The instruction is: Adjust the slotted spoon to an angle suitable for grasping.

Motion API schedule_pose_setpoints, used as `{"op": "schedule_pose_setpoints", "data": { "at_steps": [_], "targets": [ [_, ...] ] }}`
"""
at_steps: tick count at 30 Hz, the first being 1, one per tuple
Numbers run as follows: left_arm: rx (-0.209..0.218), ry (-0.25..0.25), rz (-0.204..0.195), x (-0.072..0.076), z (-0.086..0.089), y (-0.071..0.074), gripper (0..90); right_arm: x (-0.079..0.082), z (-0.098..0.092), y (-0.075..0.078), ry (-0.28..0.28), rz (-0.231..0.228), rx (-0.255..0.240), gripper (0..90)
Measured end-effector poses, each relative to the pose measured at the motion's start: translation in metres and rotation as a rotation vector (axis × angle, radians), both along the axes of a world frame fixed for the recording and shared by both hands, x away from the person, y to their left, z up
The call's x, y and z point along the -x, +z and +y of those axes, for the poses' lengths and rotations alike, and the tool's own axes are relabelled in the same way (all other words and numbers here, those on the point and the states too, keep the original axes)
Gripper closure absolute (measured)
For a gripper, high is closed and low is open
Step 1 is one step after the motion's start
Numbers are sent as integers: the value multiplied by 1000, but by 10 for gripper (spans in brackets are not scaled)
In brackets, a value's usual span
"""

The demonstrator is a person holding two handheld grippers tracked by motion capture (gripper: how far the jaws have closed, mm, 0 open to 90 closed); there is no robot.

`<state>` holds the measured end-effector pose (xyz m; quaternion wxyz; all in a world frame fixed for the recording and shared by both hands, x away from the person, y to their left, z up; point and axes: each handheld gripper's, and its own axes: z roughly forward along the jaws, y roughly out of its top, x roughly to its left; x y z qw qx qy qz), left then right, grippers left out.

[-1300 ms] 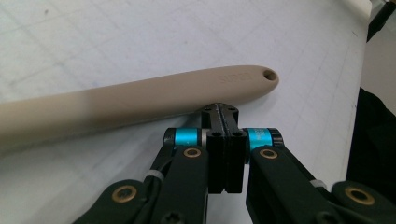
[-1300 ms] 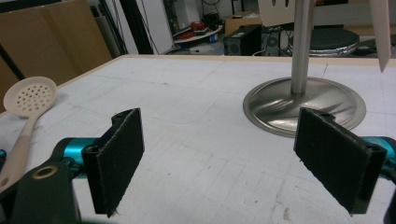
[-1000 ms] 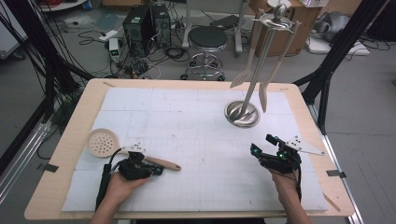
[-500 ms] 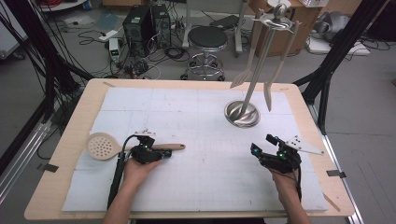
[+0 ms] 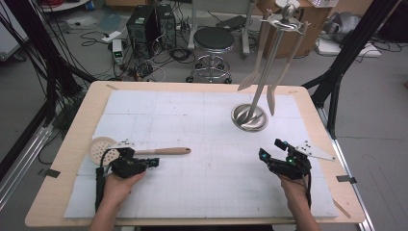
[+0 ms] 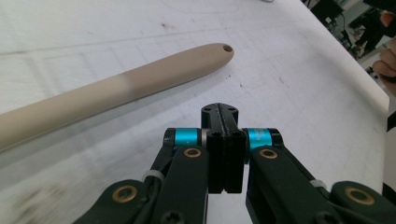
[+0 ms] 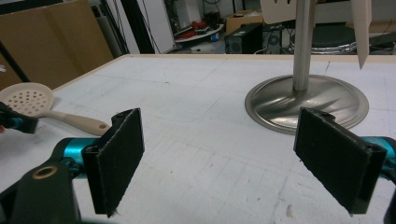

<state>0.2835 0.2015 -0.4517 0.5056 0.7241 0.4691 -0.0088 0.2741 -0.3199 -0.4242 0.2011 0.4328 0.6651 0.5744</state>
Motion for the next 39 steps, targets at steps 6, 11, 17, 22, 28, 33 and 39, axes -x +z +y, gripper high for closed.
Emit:
{"op": "schedule_pose_setpoints", "data": {
  "at_steps": [6,11,17,22,28,33,39],
  "targets": [
    [17,98,-77,19,46,26,898,-1,1,-1,-4,-2,7,154],
    [19,219,-104,31,101,41,898,0,0,-1,-6,0,5,154],
    [-19,326,-123,24,152,52,899,-2,3,-3,5,8,9,154],
    [-28,358,-127,21,172,36,899,-1,2,-2,0,2,8,154],
    [-15,384,-94,18,183,13,898,0,-1,-2,-14,0,1,154],
    [-41,388,-75,9,180,3,898,0,2,-2,-11,-2,10,154],
    [-58,329,-75,7,169,5,898,-1,2,-3,-10,0,14,154]
  ]
}}
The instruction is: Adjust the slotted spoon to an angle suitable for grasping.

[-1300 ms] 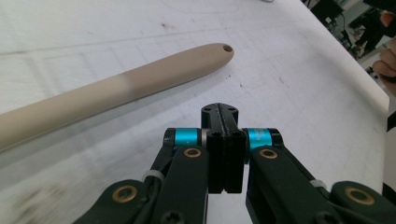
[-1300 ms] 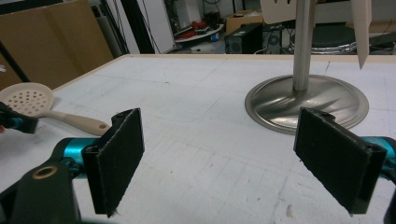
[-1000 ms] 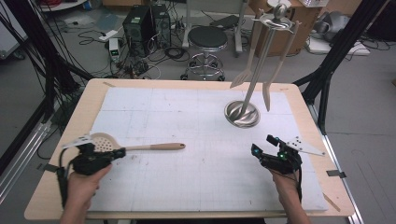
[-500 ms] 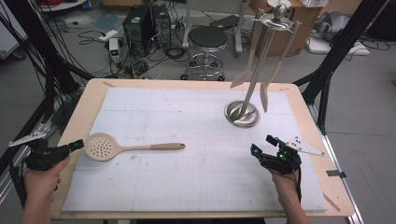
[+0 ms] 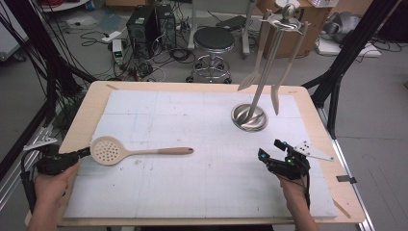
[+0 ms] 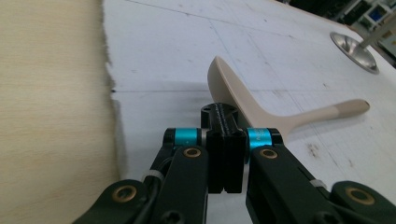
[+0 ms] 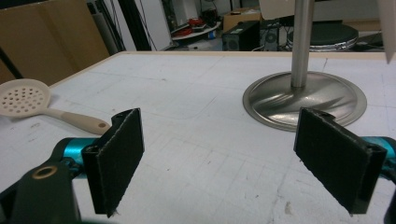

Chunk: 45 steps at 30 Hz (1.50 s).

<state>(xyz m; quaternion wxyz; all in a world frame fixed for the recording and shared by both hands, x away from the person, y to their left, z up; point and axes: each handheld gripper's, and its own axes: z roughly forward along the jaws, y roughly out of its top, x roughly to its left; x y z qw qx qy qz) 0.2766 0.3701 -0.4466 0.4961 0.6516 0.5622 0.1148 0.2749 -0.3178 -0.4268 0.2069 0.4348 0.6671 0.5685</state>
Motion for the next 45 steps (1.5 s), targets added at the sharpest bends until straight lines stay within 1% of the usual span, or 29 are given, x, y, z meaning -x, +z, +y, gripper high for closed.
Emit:
{"op": "schedule_pose_setpoints", "data": {
  "at_steps": [4,7,12,14,17,19,20,23,24,25,27,29,31,34,35,36,38,40,43,44,45],
  "targets": [
    [-2,-66,0,1,-19,0,898,0,0,0,1,-1,3,154],
    [-6,-126,-3,2,-40,2,898,1,0,1,1,2,-2,154],
    [-19,-244,-13,4,-77,7,898,1,-1,1,0,1,-4,154],
    [-11,-280,-13,5,-89,9,898,1,-1,1,-1,1,-4,154],
    [2,-337,-17,6,-104,12,898,1,-2,1,-4,-2,-7,154],
    [25,-364,-30,7,-111,15,898,1,-2,1,-6,1,-10,154],
    [38,-377,-36,8,-113,16,898,1,-3,1,-6,2,-11,154],
    [33,-407,-40,8,-122,19,898,1,-3,0,-3,6,-9,154],
    [24,-415,-38,8,-125,19,898,2,-2,0,-2,11,-10,154],
    [21,-414,-40,8,-127,19,898,2,-2,0,-2,8,-9,154],
    [32,-417,-42,8,-132,21,898,2,-2,1,-2,4,-11,154],
    [19,-440,-49,7,-140,24,897,2,-2,1,-4,1,-12,154],
    [18,-459,-58,8,-152,27,898,2,-2,1,-2,6,-9,154],
    [50,-510,-74,10,-174,32,897,2,-1,0,-3,9,-11,154],
    [74,-536,-73,11,-182,32,897,2,-1,0,-2,10,-11,154],
    [81,-555,-75,11,-189,33,897,2,-2,0,-3,10,-12,154],
    [73,-597,-66,12,-213,32,897,2,-2,0,-3,11,-14,154],
    [58,-622,-51,11,-235,30,897,2,-2,0,-2,10,-16,154],
    [24,-623,-28,3,-262,24,892,2,-3,1,-1,4,-18,154],
    [5,-616,-16,0,-269,21,891,3,-3,2,-3,0,-19,154],
    [-1,-603,-6,-3,-274,19,890,3,-4,2,-4,0,-23,154]
  ]
}}
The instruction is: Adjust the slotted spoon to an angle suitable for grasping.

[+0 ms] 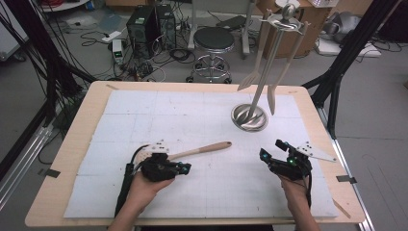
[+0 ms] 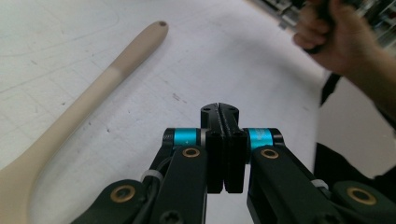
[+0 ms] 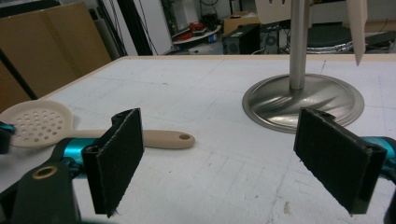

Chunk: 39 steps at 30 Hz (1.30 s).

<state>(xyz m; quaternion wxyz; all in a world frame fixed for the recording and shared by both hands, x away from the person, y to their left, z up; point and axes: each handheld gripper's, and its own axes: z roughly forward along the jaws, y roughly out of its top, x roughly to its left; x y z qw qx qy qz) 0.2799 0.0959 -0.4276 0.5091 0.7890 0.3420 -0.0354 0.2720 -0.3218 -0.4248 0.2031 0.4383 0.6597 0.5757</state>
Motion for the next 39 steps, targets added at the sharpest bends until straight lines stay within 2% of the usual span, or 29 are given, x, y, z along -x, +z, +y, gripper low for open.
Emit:
{"op": "schedule_pose_setpoints", "data": {
  "at_steps": [1,3,6,8,11,14,16,18,19,23,28,31,33,35,36,39],
  "targets": [
    [-2,9,9,-3,-5,-3,890,0,-1,0,-3,-1,-1,154],
    [-69,44,5,-9,-16,-8,890,0,-2,0,-5,-3,-2,154],
    [-135,66,9,-14,-31,-17,890,0,-3,0,-6,0,-7,154],
    [-154,84,20,-18,-39,-20,890,0,-4,0,-5,-5,-6,154],
    [-196,119,10,-24,-48,-23,889,1,-4,1,-6,-4,-11,154],
    [-201,164,34,-35,-46,-26,889,0,-4,1,-7,-6,-10,155],
    [-221,190,48,-41,-44,-31,889,1,-4,1,-6,-3,-12,154],
    [-183,197,73,-45,-41,-33,893,0,-4,1,-7,-3,-10,154],
    [-187,207,70,-46,-40,-33,892,0,-4,1,-6,-4,-8,154],
    [-152,225,82,-50,-39,-34,896,0,-3,0,-5,-5,-6,154],
    [-161,240,89,-51,-41,-34,896,0,-3,0,-4,-3,-2,155],
    [-137,209,89,-49,-39,-28,886,0,-3,0,-7,-3,-5,155],
    [-122,211,77,-47,-35,-21,876,0,-4,0,-6,-6,-4,155],
    [-104,212,86,-48,-28,-16,862,1,-3,0,-7,-4,-7,155],
    [-103,211,94,-49,-25,-14,841,1,-3,1,-5,-7,-7,155],
    [-57,218,106,-53,-13,-4,712,1,-3,1,-2,-5,-9,155]
  ]
}}
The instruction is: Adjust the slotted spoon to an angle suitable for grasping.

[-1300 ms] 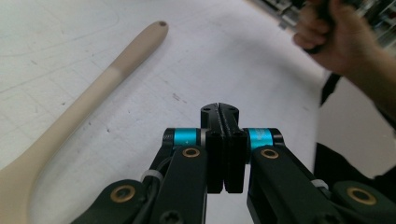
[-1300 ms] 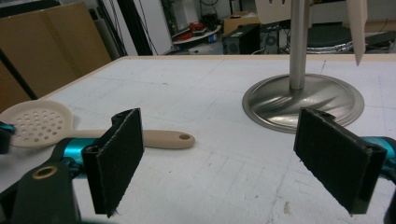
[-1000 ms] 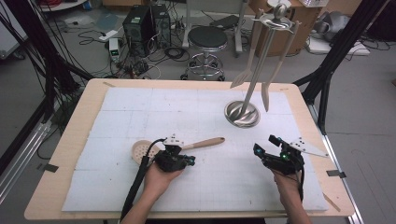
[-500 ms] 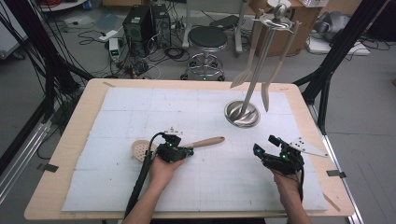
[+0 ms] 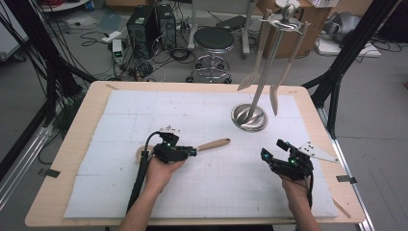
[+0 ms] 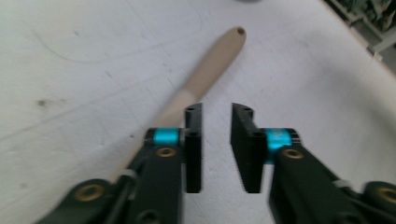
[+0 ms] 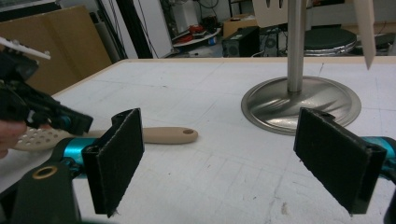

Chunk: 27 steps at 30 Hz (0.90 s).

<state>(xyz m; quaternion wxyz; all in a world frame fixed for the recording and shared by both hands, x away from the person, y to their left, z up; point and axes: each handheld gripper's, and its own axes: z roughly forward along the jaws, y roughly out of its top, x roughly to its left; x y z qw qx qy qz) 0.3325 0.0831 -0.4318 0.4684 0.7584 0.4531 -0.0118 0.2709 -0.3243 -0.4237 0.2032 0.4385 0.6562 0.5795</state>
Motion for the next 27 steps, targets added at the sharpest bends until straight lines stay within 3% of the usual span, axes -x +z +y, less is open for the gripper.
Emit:
{"op": "schedule_pose_setpoints", "data": {
  "at_steps": [6,8,10,17,22,27],
  "targets": [
    [-70,-40,-20,-13,10,14,654,0,0,0,-1,0,1,155],
    [-49,-51,5,-19,14,9,633,0,0,0,2,-4,3,155],
    [-93,-55,31,-23,14,3,604,0,0,0,-2,-1,1,155],
    [-141,-96,2,-24,7,-2,567,-1,-1,-1,0,-2,3,155],
    [-211,-163,-29,-20,-8,-7,575,-1,0,-1,-1,-1,0,155],
    [-265,-179,-34,-19,-13,-11,592,-1,0,-1,-1,6,-2,155]
  ]
}}
